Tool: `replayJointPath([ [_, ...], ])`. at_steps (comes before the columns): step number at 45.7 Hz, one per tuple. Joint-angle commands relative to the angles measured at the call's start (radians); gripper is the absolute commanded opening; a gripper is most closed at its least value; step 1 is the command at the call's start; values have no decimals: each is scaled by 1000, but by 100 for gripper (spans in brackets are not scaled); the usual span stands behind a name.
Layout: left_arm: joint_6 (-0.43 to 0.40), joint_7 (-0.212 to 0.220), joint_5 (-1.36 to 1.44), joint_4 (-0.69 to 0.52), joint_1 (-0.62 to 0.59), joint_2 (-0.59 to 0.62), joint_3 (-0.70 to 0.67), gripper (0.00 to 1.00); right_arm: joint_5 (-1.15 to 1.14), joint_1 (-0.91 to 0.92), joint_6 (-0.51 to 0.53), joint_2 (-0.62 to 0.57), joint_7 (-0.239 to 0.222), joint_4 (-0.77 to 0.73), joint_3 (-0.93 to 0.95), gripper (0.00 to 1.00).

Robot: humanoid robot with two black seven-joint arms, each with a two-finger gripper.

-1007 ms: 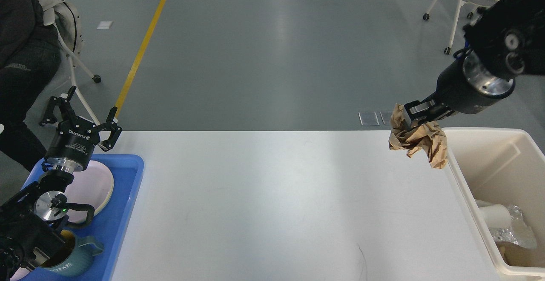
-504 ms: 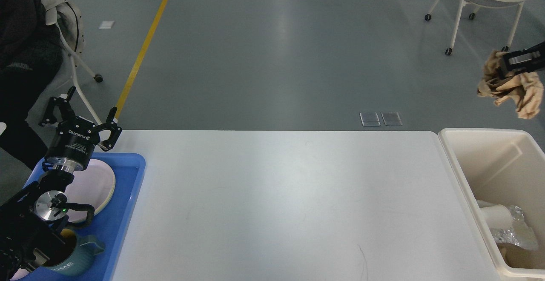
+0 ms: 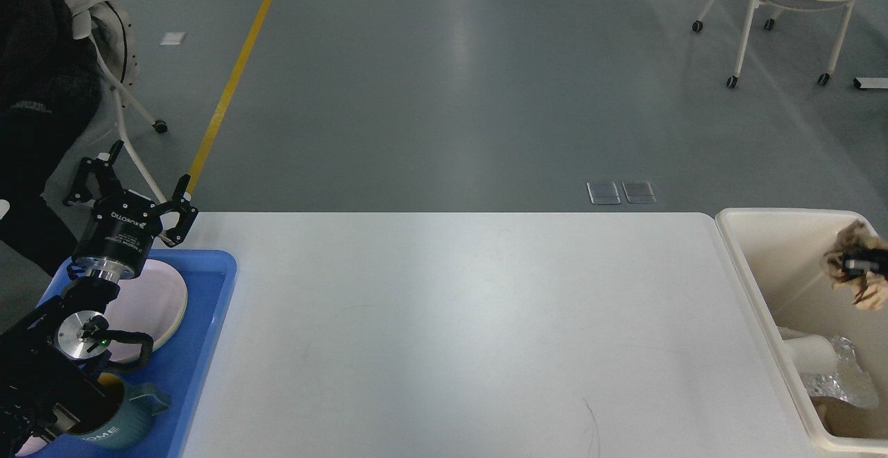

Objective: Tidy desktop
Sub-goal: 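Carry the brown paper over the white bin and drop it in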

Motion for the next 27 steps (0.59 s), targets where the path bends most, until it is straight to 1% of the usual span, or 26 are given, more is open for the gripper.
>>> replayJointPath([
  [1, 0, 0, 1, 0, 0, 0, 0, 100, 16, -60, 1, 45, -13, -45, 47, 22],
  [2, 0, 0, 1, 0, 0, 0, 0, 100, 18, -66, 1, 49, -16, -46, 50, 30],
  [3, 0, 0, -1, 0, 0, 0, 1, 100, 19, -71, 1, 51, -19, -47, 51, 45],
  [5, 0, 0, 1, 0, 0, 0, 0, 100, 28, -75, 1, 53, -24, -46, 54, 93],
  [6, 0, 0, 1, 0, 0, 0, 0, 100, 36, -75, 1, 53, -24, -46, 56, 100],
  [14, 0, 0, -1, 0, 0, 0, 0, 100, 70, -79, 1, 57, -40, -46, 66, 100],
  [27, 0, 0, 1, 0, 0, 0, 0, 100, 82, -85, 0, 59, -40, -46, 86, 100],
])
